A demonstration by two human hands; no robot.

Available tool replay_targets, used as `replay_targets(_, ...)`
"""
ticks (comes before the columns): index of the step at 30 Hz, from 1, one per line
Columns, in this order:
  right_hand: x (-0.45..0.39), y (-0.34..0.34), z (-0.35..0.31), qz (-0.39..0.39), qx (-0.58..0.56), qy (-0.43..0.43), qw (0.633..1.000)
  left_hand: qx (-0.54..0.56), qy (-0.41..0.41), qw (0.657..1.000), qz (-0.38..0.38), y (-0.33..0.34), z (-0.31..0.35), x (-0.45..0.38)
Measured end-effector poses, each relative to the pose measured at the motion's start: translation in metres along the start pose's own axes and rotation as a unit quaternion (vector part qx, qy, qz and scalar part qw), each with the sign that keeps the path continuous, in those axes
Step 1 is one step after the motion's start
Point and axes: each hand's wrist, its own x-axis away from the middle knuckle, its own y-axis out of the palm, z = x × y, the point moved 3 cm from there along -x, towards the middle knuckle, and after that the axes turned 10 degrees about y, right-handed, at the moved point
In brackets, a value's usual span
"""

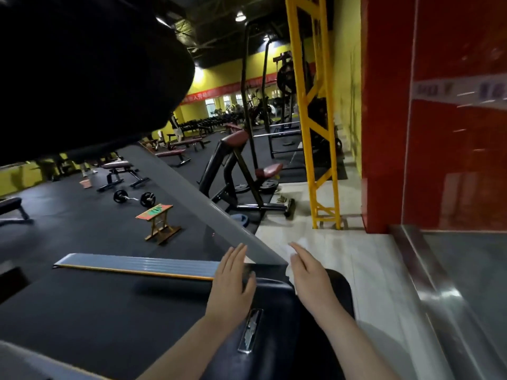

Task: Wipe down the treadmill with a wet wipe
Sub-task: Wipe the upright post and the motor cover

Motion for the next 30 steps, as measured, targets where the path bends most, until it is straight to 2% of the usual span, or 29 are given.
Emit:
replay_targets(4, -0.001, 0.007, -0.096, -0.060, -0.069, 0.000, 0.996, -0.037, 0.019, 0.999, 0.013, -0.080, 0.009, -0.039)
replay_targets(7, -0.004, 0.018, -0.159, -0.107, -0.104, 0.003, 0.989, -0.060, 0.011, 0.997, 0.056, -0.145, 0.005, -0.064)
replay_targets(13, -0.019, 0.049, -0.250, -0.134, 0.019, -0.046, 0.990, -0.121, -0.024, 0.984, 0.125, -0.262, 0.006, -0.087)
replay_targets(18, -0.032, 0.090, -0.315, -0.150, 0.049, -0.092, 0.983, -0.157, -0.068, 0.969, 0.178, -0.350, 0.005, -0.087)
replay_targets(26, -0.042, 0.170, -0.402, -0.121, -0.058, -0.200, 0.971, -0.264, -0.050, 0.924, 0.272, -0.470, -0.026, -0.103)
replay_targets(30, -0.066, 0.199, -0.455, -0.068, -0.142, -0.230, 0.960, -0.307, -0.045, 0.911, 0.272, -0.509, -0.053, -0.125)
